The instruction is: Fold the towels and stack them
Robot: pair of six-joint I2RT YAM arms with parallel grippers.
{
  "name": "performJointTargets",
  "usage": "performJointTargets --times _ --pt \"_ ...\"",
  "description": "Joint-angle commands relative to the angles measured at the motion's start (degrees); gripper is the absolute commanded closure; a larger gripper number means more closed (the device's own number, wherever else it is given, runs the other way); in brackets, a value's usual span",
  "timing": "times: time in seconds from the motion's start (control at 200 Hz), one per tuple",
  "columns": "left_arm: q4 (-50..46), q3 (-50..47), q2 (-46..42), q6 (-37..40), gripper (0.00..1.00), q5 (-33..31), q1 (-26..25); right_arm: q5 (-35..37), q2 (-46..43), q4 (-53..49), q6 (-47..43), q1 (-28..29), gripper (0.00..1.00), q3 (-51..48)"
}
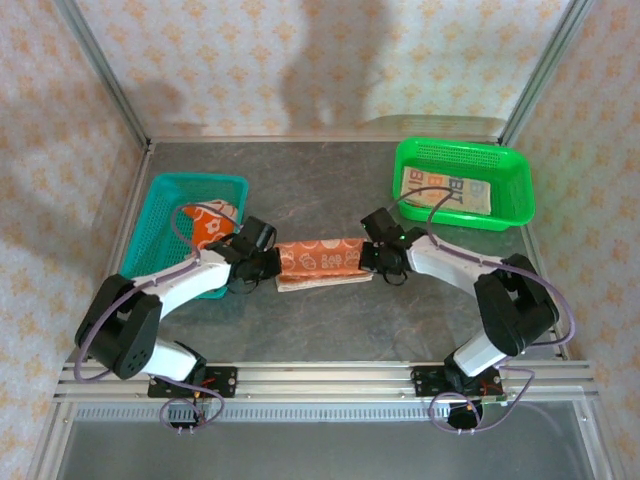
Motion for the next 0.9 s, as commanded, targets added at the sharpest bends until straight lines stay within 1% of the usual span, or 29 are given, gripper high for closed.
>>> performJointTargets --times 0.0,0.19,0.435,0.535,0.701,0.736,0.771,0.806,0.851,0.856,0.896 --pt "-4.7 1.8 -2.7 -2.6 1.0 -0.8 -0.2 3.9 -1.5 -4.2 -2.3 0.2 1.0 3.1" --pt "-4.6 -0.2 -5.0 -7.3 1.0 -0.5 -2.1 4.5 -0.6 -5.7 -4.1 0.1 1.0 4.3" --pt "-2.5 -4.2 -4.7 -12.1 1.0 -1.3 -5.6 4.2 1.5 -4.4 -4.3 0.1 1.0 2.5" --pt "-1.3 -6.0 -4.0 -12.7 1.0 -1.5 -5.8 4.0 2.7 -3.7 -4.1 0.0 1.0 1.7" --pt "-0.3 -6.3 -0.9 -11.1 1.0 -1.9 -5.8 2.5 4.9 -1.6 -3.4 0.1 1.0 0.1" --pt "-0.4 -5.9 -0.1 -10.7 0.92 -2.0 -5.9 2.0 5.2 -1.3 -3.3 0.1 1.0 -0.1" --pt "-0.6 -5.5 0.6 -10.4 0.81 -1.9 -5.9 1.8 5.4 -1.1 -3.3 0.1 0.94 -0.3" --pt "-0.8 -5.1 0.9 -10.2 0.78 -1.8 -5.9 1.8 5.3 -1.1 -3.3 0.1 0.84 -0.3" --pt "-1.1 -4.7 0.9 -10.1 0.72 -1.6 -5.8 1.8 4.8 -1.1 -3.7 0.1 0.68 -0.3" --pt "-1.1 -4.7 0.8 -10.0 0.71 -1.6 -5.8 1.8 4.6 -1.1 -3.8 0.1 0.65 -0.3" --pt "-1.8 -4.2 0.3 -9.7 0.64 -2.1 -5.8 2.1 4.0 -1.2 -4.3 0.1 0.6 -0.2"
